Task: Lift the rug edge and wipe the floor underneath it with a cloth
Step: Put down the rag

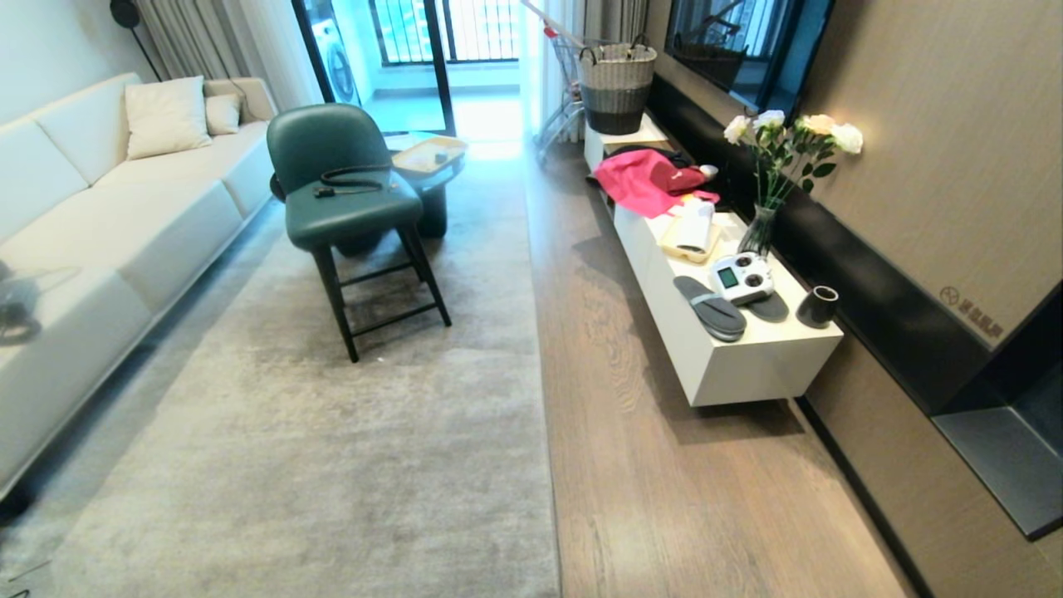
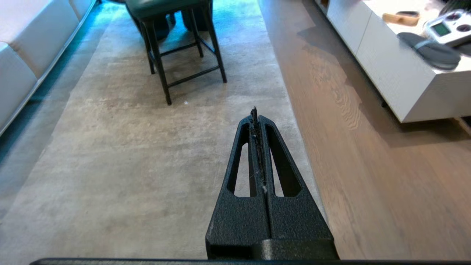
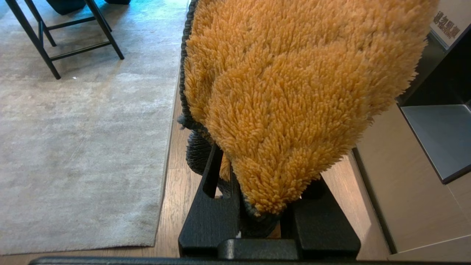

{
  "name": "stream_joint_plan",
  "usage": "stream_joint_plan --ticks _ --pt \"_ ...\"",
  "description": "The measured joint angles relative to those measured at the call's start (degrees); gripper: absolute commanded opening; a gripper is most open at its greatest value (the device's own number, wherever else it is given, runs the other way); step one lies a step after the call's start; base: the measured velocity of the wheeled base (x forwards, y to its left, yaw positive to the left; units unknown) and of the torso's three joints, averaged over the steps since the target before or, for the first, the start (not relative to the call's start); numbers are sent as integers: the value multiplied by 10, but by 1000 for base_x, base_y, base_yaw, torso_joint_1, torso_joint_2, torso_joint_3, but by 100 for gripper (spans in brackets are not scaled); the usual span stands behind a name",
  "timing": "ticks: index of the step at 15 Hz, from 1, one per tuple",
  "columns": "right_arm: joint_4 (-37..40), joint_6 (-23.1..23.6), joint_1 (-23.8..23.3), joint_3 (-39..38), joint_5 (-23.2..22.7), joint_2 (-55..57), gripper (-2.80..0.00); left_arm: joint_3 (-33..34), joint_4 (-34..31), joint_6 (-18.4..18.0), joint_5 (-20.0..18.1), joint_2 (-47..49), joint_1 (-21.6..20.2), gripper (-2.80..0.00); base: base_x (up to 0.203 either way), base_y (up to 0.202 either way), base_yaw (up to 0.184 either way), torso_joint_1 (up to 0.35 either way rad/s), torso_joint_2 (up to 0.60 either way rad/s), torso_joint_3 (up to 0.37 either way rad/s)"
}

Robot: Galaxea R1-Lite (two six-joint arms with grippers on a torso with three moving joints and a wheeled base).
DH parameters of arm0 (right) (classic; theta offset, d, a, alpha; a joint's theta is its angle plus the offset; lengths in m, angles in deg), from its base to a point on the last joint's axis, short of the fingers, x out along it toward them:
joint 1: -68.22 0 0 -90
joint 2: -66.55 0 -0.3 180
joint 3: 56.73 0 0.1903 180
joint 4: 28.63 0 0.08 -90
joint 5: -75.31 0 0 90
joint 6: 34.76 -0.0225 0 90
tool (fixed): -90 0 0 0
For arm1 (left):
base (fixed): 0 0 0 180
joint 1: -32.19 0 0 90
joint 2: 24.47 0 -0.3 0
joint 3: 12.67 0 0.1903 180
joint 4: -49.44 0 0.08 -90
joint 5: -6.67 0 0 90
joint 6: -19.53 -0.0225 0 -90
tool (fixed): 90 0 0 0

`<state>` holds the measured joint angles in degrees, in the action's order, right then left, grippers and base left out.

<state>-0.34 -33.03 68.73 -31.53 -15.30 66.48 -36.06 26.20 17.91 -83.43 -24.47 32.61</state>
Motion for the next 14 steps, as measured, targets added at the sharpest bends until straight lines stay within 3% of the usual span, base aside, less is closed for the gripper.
stream_joint_plan --ticks 3,14 --pt "0 0 0 0 0 0 -280 0 0 0 0 0 0 -280 1 -63 10 0 0 0" --pt "0 0 0 0 0 0 -280 0 -1 1 0 0 0 -280 0 -194 2 3 0 2"
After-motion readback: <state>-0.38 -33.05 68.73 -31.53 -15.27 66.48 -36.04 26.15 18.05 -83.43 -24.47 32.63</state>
